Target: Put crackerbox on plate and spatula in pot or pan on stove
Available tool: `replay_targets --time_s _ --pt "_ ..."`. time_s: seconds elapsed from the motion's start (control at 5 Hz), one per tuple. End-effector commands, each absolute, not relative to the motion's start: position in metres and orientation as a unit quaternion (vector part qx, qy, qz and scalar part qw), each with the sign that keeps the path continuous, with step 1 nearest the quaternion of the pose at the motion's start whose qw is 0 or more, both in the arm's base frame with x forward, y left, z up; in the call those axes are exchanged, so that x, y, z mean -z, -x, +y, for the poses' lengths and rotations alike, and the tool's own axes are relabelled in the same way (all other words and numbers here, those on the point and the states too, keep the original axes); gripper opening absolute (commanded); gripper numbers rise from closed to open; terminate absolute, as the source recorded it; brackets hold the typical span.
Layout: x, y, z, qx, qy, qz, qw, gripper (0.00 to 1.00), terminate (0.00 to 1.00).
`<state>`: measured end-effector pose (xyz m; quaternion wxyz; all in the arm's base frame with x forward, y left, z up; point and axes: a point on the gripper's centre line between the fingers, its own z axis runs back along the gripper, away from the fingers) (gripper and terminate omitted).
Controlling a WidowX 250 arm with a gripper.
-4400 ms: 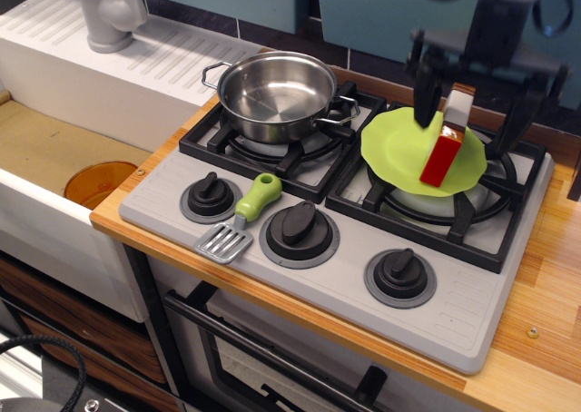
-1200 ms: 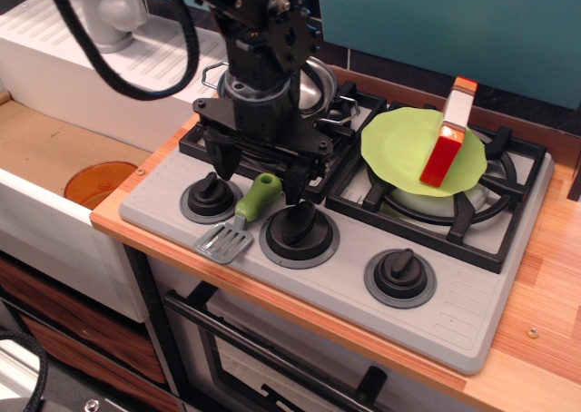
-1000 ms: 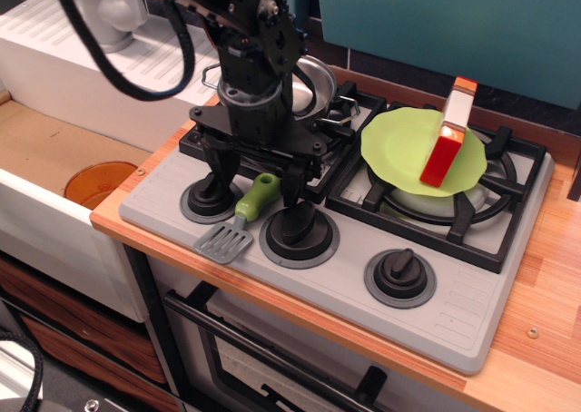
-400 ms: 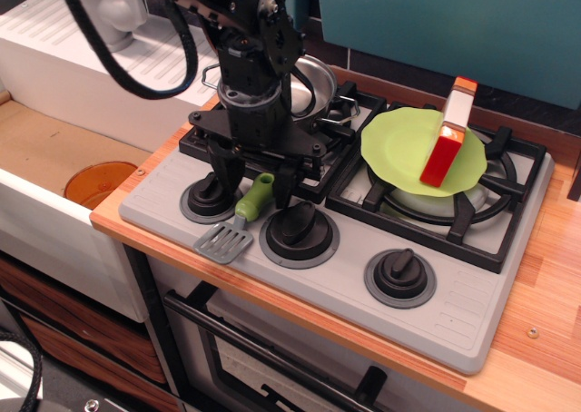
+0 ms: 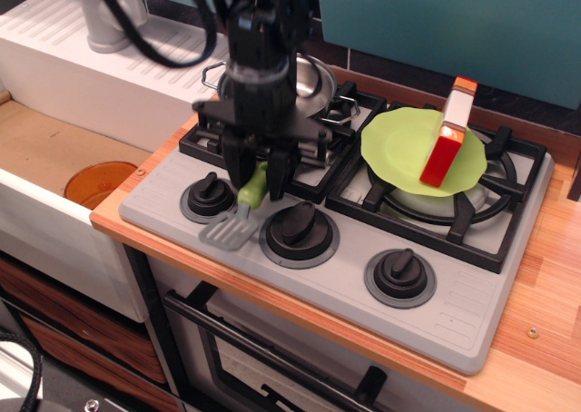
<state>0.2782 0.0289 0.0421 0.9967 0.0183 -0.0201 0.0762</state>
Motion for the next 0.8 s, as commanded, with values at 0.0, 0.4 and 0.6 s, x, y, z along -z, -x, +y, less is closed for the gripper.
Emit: replay_targets --time_s 0.0,0.4,0.6 --pt "-0.097 -0.291 0.032 -0.076 -0.034 -0.039 0.996 0.00 0.00" --pt "-0.142 -0.316 0.034 -0.080 -0.065 -0.023 0.994 0.00 0.00" --pt "-0.143 -0.343 0.040 -0.070 -0.064 -0.032 0.995 0.00 0.00"
